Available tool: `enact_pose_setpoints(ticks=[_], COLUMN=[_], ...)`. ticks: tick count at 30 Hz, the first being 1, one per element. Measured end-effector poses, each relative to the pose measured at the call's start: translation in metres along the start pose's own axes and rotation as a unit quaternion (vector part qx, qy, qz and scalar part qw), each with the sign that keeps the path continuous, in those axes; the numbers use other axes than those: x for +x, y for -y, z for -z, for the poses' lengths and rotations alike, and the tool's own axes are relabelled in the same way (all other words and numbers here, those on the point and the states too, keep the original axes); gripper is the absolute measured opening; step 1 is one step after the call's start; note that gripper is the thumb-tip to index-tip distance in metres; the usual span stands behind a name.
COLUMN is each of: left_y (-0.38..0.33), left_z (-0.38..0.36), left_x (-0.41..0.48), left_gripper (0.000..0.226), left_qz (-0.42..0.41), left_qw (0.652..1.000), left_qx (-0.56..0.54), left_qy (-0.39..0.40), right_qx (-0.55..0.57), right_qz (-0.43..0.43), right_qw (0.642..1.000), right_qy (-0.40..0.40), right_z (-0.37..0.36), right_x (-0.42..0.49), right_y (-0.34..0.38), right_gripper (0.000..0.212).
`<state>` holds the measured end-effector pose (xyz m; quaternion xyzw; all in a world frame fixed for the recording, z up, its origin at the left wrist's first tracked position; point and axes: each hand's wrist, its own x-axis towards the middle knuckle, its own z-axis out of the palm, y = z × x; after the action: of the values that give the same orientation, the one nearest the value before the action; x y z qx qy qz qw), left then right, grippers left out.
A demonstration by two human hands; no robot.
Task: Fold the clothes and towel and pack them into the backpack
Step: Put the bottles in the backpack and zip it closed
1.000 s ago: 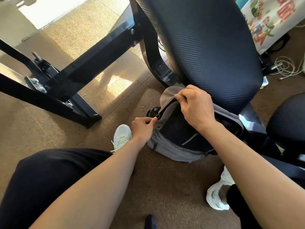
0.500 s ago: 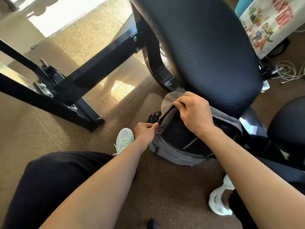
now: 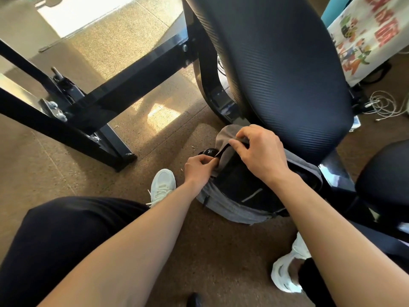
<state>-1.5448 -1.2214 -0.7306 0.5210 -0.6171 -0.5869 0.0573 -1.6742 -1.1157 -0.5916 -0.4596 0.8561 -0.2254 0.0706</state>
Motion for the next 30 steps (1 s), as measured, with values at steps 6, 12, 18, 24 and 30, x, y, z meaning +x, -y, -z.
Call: enact_pose_setpoints(ticks=[6,12,18,24,30], left_y=[-0.011,-0.006,0.010,0.007,0.005], left_z=[-0.003,0.007,0.001,-0.002,0.005], left_x=[0.012,0.017,0.006,0.007,0.016], left_gripper=[0.032,0.026,0.009,0.004,0.007], left_qz=[0.016,0.038,0.036,0.078,0.059], left_qw=[0.994,0.996,0.989,0.974,0.984], left_qx=[0.102,-0.066,-0.133,-0.197,-0.104], left_qy=[-0.043,0.055,0.048,0.085,0.131], right_qx=[-0.044,-0.030,-0.024,-0.007,0.006], right_qz=[-0.013,-0.025,-0.033,-0.019,-0.015], right_qw=[0.999,0.999,0.999,1.000,1.000], right_qy=[0.019,0.010,0.011,0.007,-0.001], right_z=[0.003,0.002,0.002,0.003,0.003], right_x=[-0.004,-0.003,-0.001,-0.005,-0.004], right_y=[0.001,-0.004,-0.005,-0.006,-0.011], right_gripper=[0.029,0.027,0.026,0.024,0.022])
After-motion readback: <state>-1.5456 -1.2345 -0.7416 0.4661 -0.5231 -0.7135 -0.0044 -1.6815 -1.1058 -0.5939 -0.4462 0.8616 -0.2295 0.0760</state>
